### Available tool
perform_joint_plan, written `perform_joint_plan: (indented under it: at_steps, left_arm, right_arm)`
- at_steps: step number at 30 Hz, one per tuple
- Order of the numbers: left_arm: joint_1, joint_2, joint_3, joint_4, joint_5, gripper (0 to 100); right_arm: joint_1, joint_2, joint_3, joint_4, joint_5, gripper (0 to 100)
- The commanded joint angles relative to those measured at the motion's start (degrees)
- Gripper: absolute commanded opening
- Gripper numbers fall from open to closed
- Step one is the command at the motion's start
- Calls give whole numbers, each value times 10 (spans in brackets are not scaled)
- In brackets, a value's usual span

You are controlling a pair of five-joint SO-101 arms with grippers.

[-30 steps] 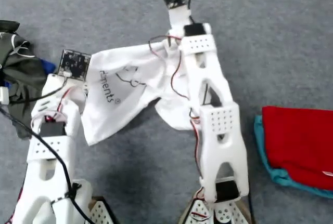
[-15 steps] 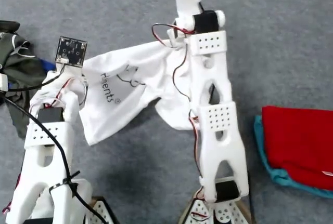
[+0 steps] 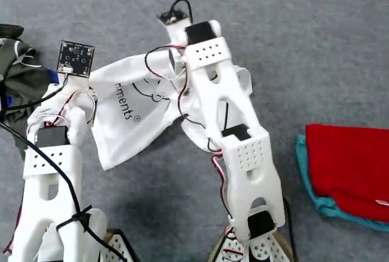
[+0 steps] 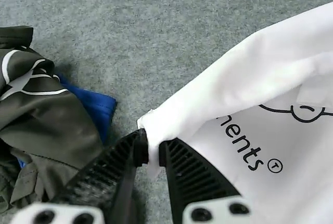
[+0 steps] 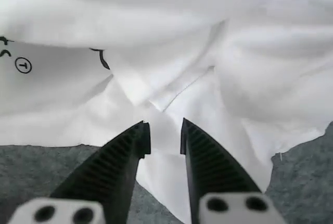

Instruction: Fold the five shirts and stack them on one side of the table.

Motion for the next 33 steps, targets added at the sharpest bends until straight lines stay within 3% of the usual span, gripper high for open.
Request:
perform_joint_plan:
  at_steps: [1,15,21,25,33]
  left_arm:
    - [-3,-17,-17,2,5,19]
    - [-4,-18,-17,2,5,19]
    - [-4,-18,-20,3,5,19]
    - [-5,-18,-22,3,5,19]
    - [-1,-18,-22,3,5,19]
  right_arm:
    - [-7,-25,13,-29,-9,122]
    - [-42,99,-34,-37,-85,120]
    - [-28,102,-44,-46,-78,121]
    - [-17,101,-97,-2,-11,122]
    - [14,118,-129,-11,-2,122]
